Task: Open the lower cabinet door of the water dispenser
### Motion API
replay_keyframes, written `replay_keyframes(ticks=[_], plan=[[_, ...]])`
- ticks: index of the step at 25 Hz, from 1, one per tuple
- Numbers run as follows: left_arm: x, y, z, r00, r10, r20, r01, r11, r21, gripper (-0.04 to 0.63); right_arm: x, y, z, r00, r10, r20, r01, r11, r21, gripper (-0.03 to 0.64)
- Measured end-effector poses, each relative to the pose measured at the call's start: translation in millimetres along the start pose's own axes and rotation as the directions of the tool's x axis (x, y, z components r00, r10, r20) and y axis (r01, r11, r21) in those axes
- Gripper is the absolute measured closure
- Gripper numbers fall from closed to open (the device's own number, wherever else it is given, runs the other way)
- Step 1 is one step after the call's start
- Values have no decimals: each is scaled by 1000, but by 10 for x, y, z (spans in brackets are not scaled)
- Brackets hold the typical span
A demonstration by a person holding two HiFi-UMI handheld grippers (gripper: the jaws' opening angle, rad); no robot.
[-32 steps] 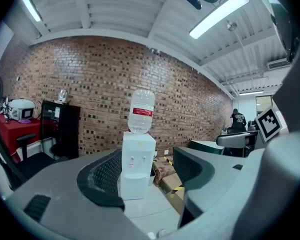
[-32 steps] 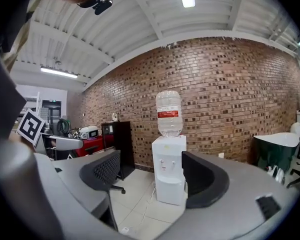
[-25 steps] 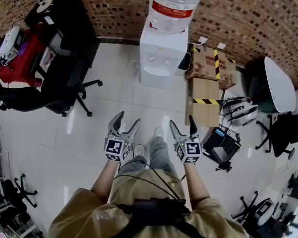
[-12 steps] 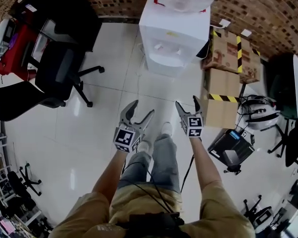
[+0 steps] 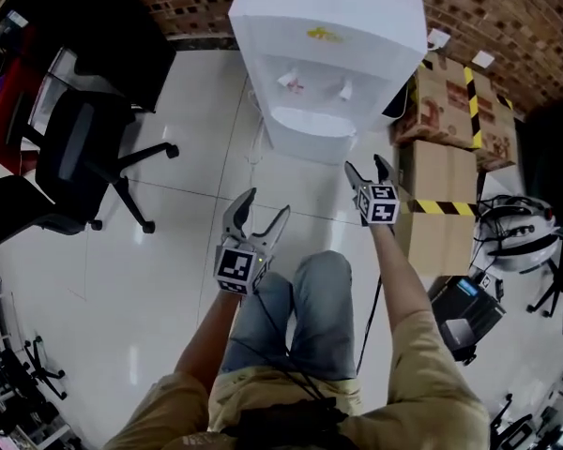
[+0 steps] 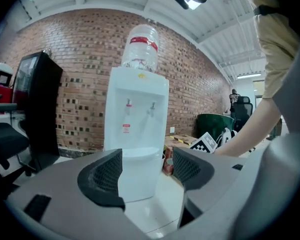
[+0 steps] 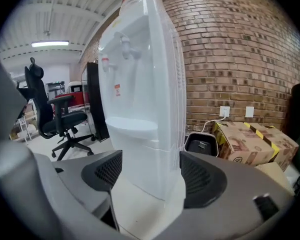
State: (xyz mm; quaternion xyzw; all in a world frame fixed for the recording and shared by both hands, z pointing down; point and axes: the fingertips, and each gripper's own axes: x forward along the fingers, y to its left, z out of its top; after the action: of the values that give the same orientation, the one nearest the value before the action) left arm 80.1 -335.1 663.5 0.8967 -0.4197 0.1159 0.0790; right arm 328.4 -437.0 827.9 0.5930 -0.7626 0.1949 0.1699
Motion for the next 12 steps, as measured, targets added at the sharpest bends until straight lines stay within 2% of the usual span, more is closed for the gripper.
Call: replay_keyframes(ticks=[8,12], plan=[[513,145,-559,997,-4,77,1,999,34,299,772,-144,-289,994,66,88,-61,996,-64,262],[589,254,-843,993,42,114,-47,998,39,299,986,-251,-369,991,79,108,-65,989,-130,278]])
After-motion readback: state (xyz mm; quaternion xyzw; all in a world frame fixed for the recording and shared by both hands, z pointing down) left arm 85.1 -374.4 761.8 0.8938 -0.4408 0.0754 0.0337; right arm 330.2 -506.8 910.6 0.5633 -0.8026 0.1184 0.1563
